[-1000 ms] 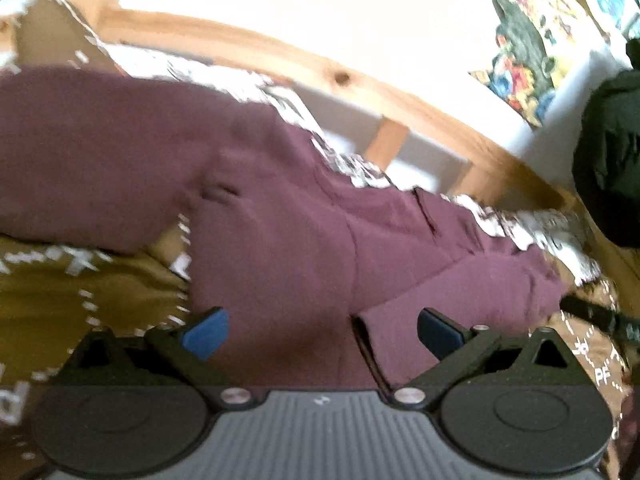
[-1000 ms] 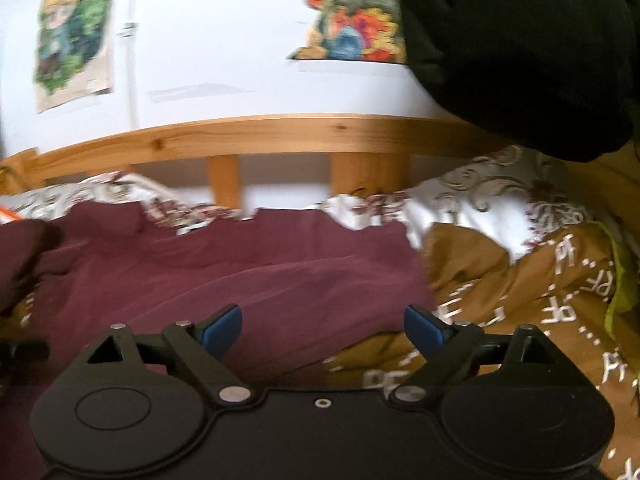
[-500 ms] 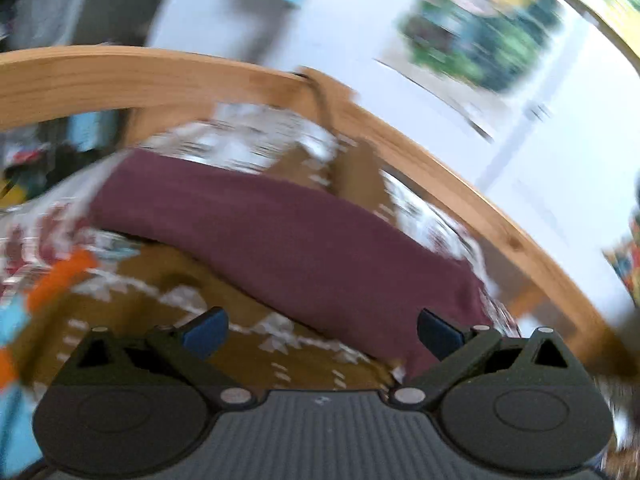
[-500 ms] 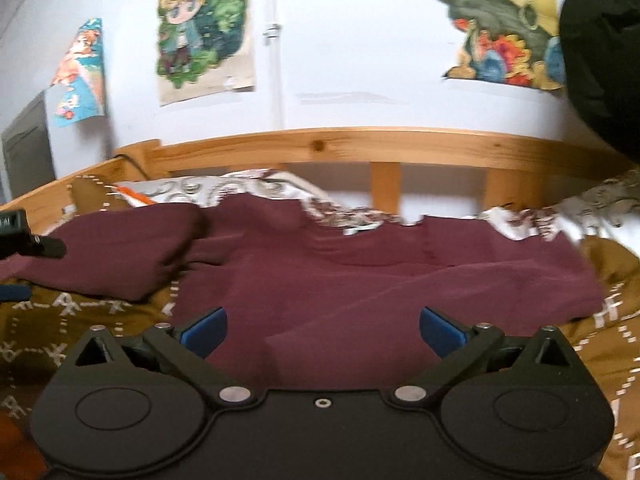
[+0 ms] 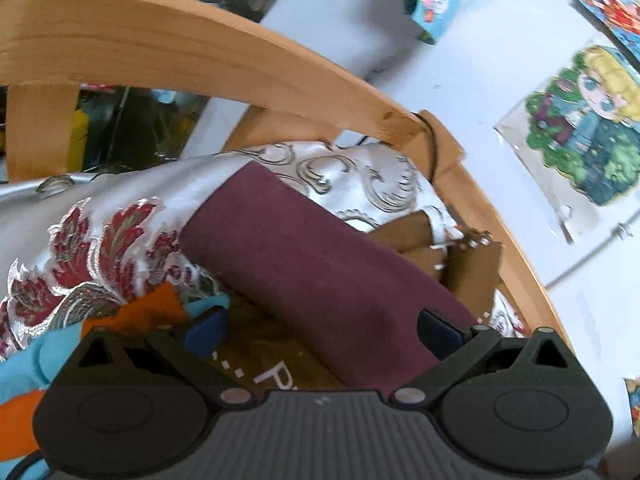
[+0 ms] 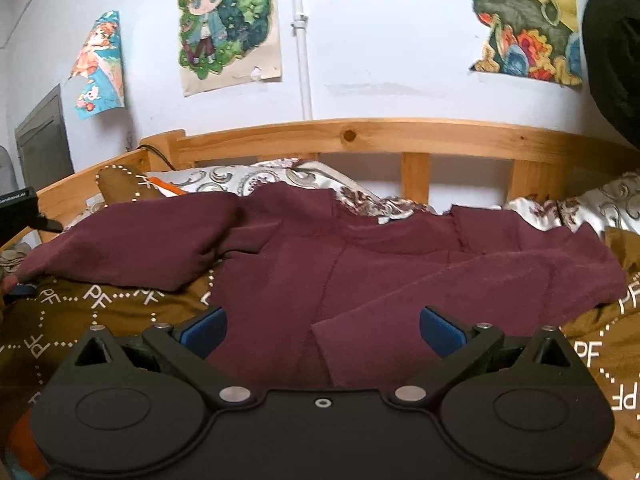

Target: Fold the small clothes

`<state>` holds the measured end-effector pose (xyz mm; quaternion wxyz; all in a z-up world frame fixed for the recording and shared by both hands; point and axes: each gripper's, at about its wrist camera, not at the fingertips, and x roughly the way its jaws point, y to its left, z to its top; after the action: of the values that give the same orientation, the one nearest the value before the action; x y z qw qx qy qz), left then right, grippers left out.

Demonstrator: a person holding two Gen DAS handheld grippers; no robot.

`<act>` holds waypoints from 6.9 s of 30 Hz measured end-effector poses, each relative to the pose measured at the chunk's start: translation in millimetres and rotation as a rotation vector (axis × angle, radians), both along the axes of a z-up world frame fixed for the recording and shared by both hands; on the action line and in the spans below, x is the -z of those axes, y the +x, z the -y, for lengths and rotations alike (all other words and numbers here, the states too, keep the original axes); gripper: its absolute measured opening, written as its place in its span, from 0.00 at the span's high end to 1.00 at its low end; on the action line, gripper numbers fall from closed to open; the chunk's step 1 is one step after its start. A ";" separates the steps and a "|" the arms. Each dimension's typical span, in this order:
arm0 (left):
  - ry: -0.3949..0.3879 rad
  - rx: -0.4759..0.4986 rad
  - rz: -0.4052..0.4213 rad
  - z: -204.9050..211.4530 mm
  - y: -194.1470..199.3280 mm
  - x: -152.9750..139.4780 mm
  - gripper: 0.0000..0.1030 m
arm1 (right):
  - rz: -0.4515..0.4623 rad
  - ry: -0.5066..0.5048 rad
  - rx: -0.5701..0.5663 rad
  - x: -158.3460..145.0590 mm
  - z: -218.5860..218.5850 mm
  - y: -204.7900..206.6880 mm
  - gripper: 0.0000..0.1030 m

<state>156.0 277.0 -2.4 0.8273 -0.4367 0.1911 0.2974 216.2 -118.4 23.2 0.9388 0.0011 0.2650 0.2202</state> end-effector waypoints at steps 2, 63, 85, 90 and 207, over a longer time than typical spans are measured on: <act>-0.011 -0.022 0.002 -3.0 -2.0 1.9 0.01 | -0.019 0.005 0.011 4.1 3.4 2.2 0.01; 0.582 1.138 0.297 340.0 71.5 25.5 0.95 | -0.104 -0.044 0.279 50.4 210.8 -34.9 0.01; 0.507 0.907 0.035 208.6 79.8 0.8 0.11 | -0.107 -0.030 0.212 41.6 167.5 -6.9 0.01; 0.463 0.766 0.068 151.4 104.4 7.2 0.10 | -0.123 -0.107 0.093 20.8 140.2 11.4 0.01; 0.446 0.631 -0.228 177.5 11.2 -43.4 0.01 | -0.107 -0.493 -0.598 19.6 26.3 -99.1 0.01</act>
<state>167.1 99.6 40.9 0.9260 -0.1305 0.3369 0.1094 117.1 -144.7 3.7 0.7900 -0.2904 0.3473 0.4135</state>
